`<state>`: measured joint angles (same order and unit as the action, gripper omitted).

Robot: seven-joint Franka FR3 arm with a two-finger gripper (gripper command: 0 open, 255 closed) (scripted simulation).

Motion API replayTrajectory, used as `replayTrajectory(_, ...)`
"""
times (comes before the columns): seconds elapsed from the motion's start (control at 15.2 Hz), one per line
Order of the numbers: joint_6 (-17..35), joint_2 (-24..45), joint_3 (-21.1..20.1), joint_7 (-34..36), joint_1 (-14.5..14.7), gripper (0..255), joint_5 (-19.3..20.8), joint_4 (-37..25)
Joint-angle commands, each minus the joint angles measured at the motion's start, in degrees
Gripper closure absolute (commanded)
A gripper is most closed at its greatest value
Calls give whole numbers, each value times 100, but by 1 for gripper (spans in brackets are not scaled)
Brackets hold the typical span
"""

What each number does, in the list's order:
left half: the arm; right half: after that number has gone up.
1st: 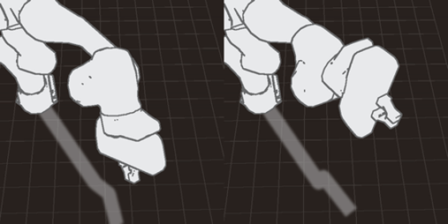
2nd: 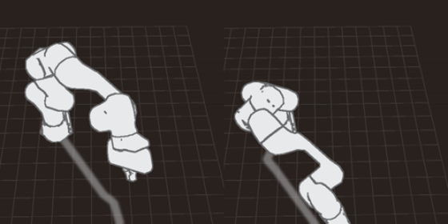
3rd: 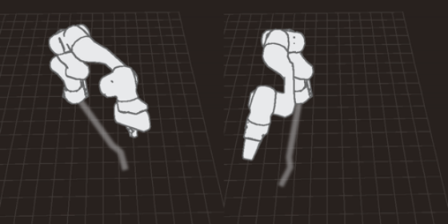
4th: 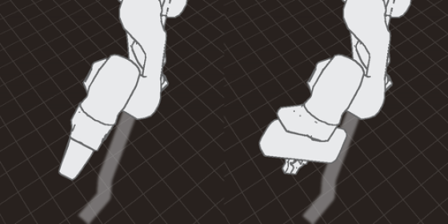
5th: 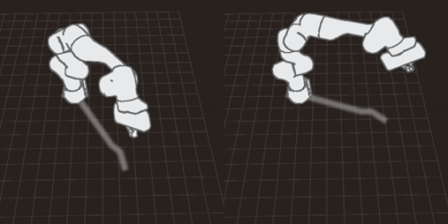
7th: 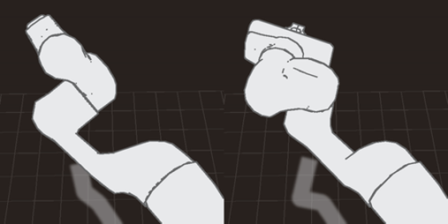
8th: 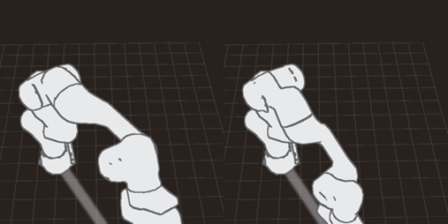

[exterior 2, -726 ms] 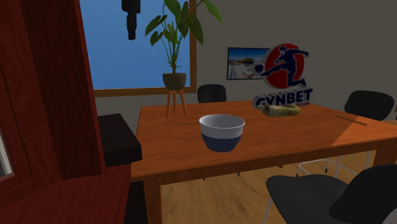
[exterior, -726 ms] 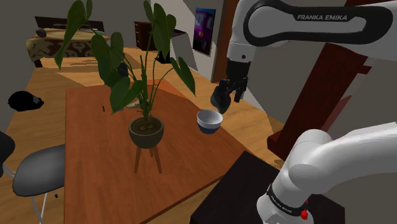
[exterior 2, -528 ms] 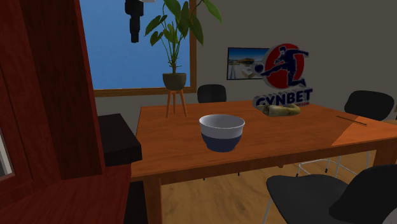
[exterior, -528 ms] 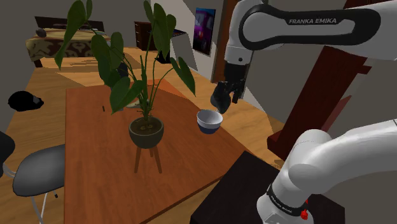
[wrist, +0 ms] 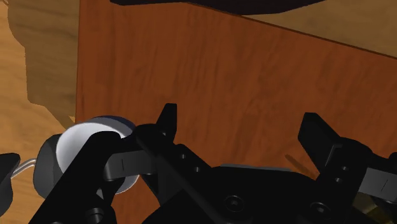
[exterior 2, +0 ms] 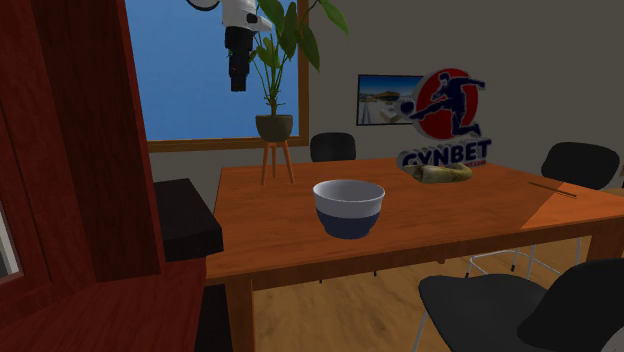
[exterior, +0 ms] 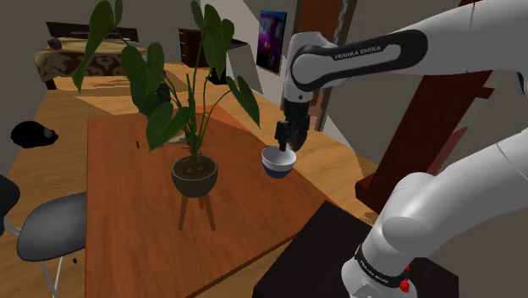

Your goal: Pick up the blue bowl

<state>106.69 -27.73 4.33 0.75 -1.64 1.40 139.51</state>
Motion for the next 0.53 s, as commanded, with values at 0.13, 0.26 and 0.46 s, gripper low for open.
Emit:
replayTrajectory(0.13, 618, 800, 162, -243, -94, 0, 191, -141)
replayTrajectory(0.26, 889, 1215, 228, -343, -135, 0, 265, -267)
replayTrajectory(0.46, 1260, 1854, 321, -488, -193, 0, 358, -511)
